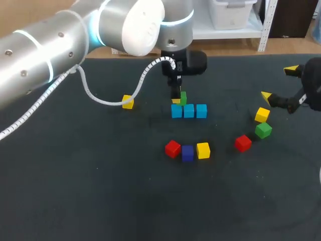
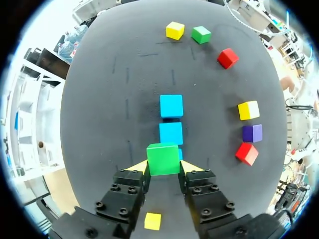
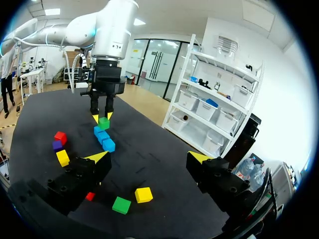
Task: Place the blue cubes, place green cubes on the blue cubes, place the yellow cubes on the green cubes, then place the red cubes on the yellow cubes, and place purple cube on the red cubes.
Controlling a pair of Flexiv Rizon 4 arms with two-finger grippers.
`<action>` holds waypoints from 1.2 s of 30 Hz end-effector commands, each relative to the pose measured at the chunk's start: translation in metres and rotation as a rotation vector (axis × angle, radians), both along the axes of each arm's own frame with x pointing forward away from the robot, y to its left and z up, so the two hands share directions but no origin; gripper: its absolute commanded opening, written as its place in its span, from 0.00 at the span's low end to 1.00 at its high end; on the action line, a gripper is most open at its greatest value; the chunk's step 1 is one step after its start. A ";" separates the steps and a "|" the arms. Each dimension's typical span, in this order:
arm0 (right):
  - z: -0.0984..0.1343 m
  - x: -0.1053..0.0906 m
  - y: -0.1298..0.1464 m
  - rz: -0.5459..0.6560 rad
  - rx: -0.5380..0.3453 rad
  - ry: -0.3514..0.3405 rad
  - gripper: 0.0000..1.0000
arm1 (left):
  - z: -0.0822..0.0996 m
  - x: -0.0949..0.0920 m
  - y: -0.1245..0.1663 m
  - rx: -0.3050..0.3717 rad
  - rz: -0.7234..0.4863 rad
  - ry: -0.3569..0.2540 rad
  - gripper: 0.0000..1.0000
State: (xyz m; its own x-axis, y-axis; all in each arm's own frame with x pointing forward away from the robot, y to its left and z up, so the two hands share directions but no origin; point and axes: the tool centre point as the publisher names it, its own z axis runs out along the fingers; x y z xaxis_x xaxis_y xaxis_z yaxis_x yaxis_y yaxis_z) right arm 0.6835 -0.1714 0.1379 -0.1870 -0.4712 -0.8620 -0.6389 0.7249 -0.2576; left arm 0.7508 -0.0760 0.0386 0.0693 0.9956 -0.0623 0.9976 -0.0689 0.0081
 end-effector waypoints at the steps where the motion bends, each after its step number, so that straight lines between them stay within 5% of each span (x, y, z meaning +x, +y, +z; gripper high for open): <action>1: 0.000 0.000 0.001 -0.003 -0.003 0.000 1.00 | 0.000 0.000 -0.002 0.001 -0.004 0.004 0.00; 36: 0.000 0.000 0.001 -0.003 -0.003 0.000 1.00 | -0.012 -0.007 0.000 0.007 0.000 0.030 0.00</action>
